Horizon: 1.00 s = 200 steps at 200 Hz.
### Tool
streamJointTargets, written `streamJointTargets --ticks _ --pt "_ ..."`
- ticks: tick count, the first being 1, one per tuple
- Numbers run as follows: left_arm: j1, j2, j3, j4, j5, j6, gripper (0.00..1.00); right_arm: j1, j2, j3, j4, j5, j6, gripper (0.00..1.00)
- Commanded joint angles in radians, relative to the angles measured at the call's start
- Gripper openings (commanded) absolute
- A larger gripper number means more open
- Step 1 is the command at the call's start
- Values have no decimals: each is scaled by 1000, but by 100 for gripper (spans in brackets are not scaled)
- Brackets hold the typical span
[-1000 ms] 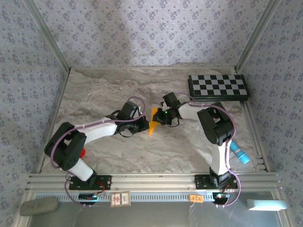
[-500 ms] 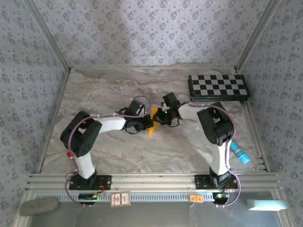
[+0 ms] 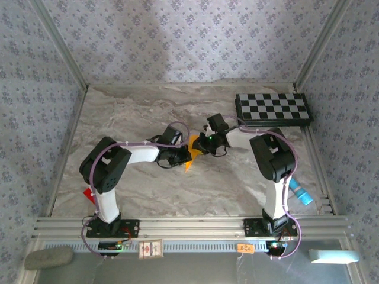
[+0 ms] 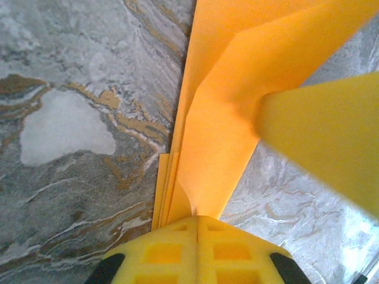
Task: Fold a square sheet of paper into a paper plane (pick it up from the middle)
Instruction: Fold the wing for the fifth time at the center of the table.
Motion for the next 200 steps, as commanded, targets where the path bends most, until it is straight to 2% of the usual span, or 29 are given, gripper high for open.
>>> streamJointTargets --ticks 1,58,109,200 --pt "3 25 -5 -134 -43 26 0 -19 -63 32 -26 14 -85 16" --pt "3 38 7 -140 -37 22 0 -20 -9 49 -74 -1 -194 16" --pt "4 37 12 -164 -36 18 0 -21 57 138 -148 23 -294 16" --pt "4 52 10 -224 -34 26 0 -79 151 168 -125 81 -347 16"
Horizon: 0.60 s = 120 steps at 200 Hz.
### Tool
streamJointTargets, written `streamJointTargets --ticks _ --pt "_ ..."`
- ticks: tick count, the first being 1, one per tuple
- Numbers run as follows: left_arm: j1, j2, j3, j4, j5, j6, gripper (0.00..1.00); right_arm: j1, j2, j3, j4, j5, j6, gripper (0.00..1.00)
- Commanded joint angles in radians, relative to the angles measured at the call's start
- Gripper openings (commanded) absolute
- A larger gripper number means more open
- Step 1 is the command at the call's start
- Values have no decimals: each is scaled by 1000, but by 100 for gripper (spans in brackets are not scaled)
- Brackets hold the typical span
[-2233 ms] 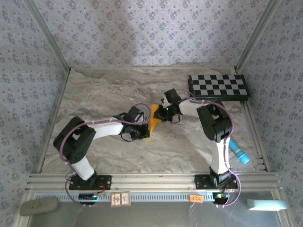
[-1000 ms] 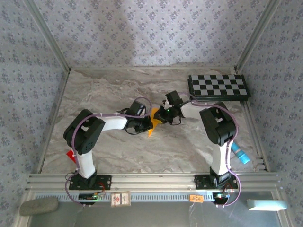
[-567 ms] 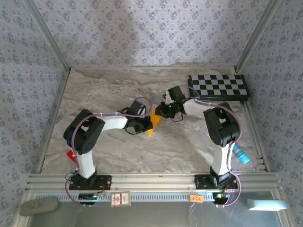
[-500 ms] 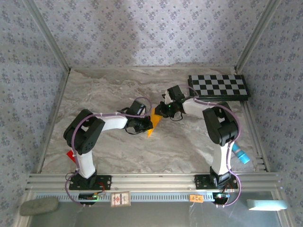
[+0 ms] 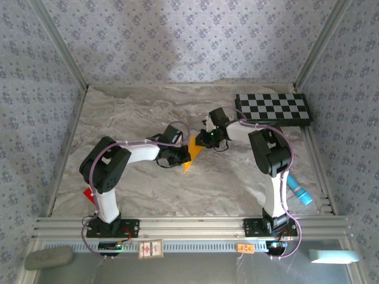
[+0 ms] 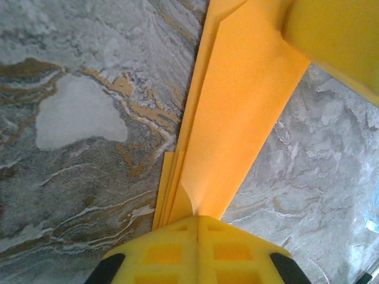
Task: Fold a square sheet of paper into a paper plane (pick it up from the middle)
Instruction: Fold the wing for the fifth time at the center of the table.
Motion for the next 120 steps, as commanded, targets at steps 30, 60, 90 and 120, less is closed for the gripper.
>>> streamJointTargets --ticks 30,60,90,120 --pt "4 53 -35 -157 -33 22 0 -75 87 59 -6 50 -25 16" --pt "4 57 -41 -155 -30 23 0 -121 115 110 -23 58 -22 16" --pt "3 59 -28 -160 -30 29 0 -144 102 158 -60 84 -25 15" --pt "4 59 -12 -166 -30 32 0 -145 4 126 -43 90 -24 15"
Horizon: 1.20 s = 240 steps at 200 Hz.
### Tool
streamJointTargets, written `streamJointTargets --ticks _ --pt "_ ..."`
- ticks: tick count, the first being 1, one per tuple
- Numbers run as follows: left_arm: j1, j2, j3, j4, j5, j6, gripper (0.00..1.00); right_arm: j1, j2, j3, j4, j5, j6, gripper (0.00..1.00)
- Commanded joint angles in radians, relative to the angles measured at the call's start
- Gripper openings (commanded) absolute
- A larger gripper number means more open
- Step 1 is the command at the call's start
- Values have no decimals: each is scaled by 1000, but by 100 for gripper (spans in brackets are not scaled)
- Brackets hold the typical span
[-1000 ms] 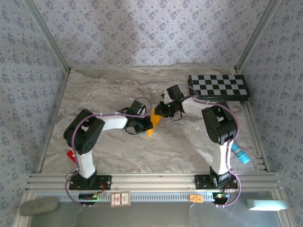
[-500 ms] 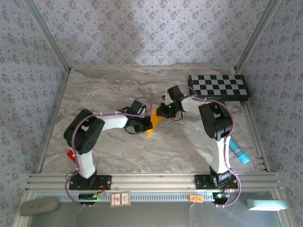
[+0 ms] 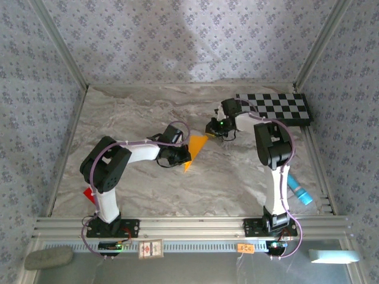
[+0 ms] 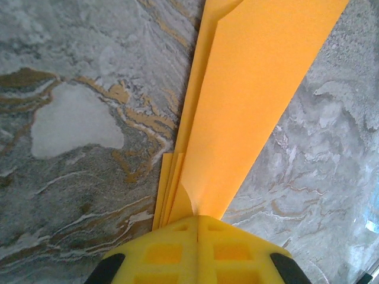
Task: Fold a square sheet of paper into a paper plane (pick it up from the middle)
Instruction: Fold the wing for the fifth time at the center of the table.
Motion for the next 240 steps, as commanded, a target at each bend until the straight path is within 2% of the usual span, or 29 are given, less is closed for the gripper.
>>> streamJointTargets --ticks 1,26,51,104,179,240 --pt "4 53 -15 -166 -31 23 0 -2 -83 -17 -16 55 -14 15" --pt "2 47 -10 -164 -28 27 0 17 -208 -116 43 30 -1 15" --pt "4 44 -1 -160 -27 31 0 57 -246 -163 49 -16 10 15" --pt "4 33 28 -157 -15 44 0 143 -149 -145 28 -56 36 14" --pt "9 -25 93 -84 30 109 0 140 -40 -132 -71 24 15 13" --pt "3 85 172 -43 42 82 3 139 -16 -132 -77 23 25 12"
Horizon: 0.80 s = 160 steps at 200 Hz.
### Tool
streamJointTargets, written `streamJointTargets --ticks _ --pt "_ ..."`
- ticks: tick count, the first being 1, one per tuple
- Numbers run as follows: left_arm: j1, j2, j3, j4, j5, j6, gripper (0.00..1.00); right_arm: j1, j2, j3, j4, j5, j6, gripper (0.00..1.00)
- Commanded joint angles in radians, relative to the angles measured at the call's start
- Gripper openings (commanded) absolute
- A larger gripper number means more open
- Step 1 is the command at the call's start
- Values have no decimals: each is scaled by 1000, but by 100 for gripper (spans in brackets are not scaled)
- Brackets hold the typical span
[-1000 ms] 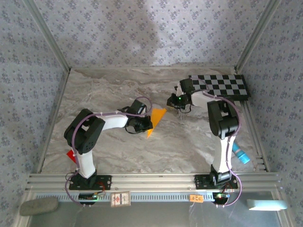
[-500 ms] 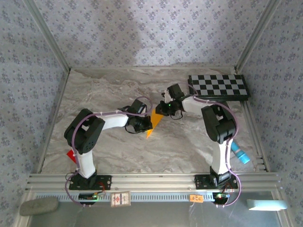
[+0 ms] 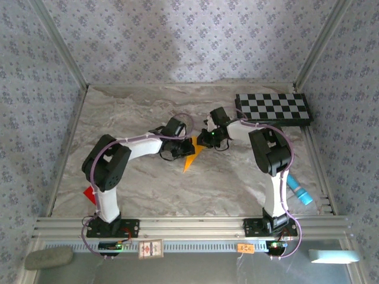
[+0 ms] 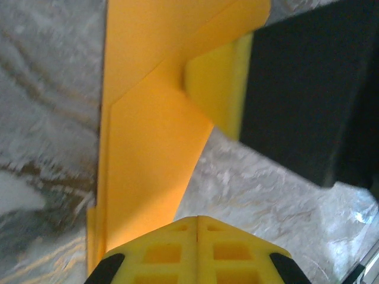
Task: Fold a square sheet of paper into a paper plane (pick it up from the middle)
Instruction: Fold the wing for the fifth time at the center of the table.
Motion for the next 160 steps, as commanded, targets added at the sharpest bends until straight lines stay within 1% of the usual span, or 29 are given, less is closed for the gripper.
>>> streamJointTargets --ticks 1,37,61,101,160 --pt "0 56 28 13 25 -6 3 -2 59 -4 -73 52 -2 12" --pt "-13 89 51 -21 21 15 3 -1 67 -4 -87 63 1 12" --pt "-31 93 19 -79 -3 43 1 -2 78 3 -112 87 9 11" --pt "-38 40 -120 -89 -3 48 0 -21 99 -6 -129 110 37 9" --pt "-95 -37 -173 -223 -25 111 1 -28 109 12 -170 134 31 9"
